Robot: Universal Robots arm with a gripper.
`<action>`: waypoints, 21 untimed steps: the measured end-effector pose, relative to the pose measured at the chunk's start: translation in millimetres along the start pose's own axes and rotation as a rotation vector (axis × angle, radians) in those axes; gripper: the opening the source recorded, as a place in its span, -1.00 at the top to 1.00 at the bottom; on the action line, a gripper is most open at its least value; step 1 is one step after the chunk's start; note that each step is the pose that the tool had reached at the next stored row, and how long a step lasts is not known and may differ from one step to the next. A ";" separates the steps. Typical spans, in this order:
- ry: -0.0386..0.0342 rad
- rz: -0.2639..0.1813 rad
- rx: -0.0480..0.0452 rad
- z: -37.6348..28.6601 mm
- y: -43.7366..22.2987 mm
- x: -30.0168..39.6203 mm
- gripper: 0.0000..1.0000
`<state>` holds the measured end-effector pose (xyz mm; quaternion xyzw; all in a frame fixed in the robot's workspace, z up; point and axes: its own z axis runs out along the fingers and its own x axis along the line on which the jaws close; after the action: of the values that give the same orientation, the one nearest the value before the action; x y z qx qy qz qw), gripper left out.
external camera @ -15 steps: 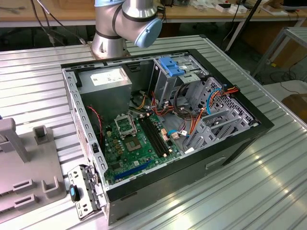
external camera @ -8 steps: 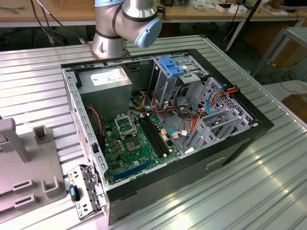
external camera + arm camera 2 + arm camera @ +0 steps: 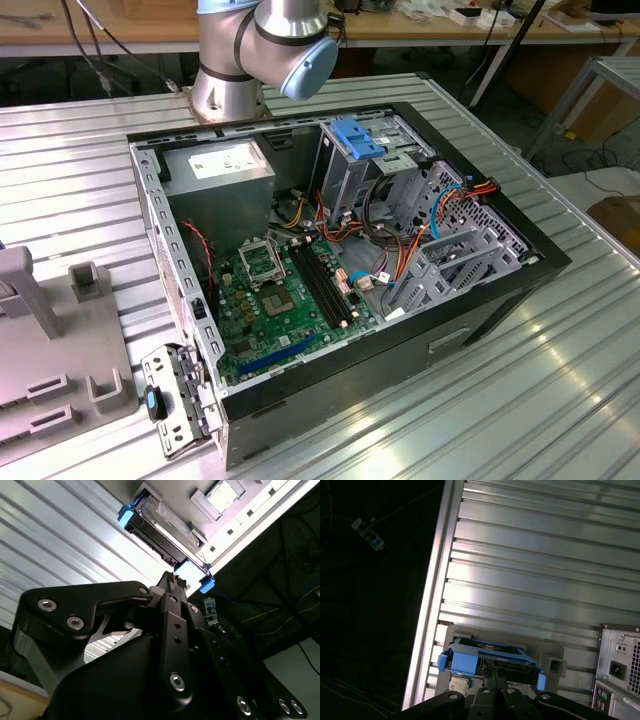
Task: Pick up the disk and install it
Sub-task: 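Pick up the disk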
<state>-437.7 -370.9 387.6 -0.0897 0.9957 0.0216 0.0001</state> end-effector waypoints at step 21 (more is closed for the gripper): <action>0.0112 -0.263 -0.0011 0.0 0.1 0.6 0.79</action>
<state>-438.3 -371.0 387.6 -0.2198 0.9753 0.0214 -0.0027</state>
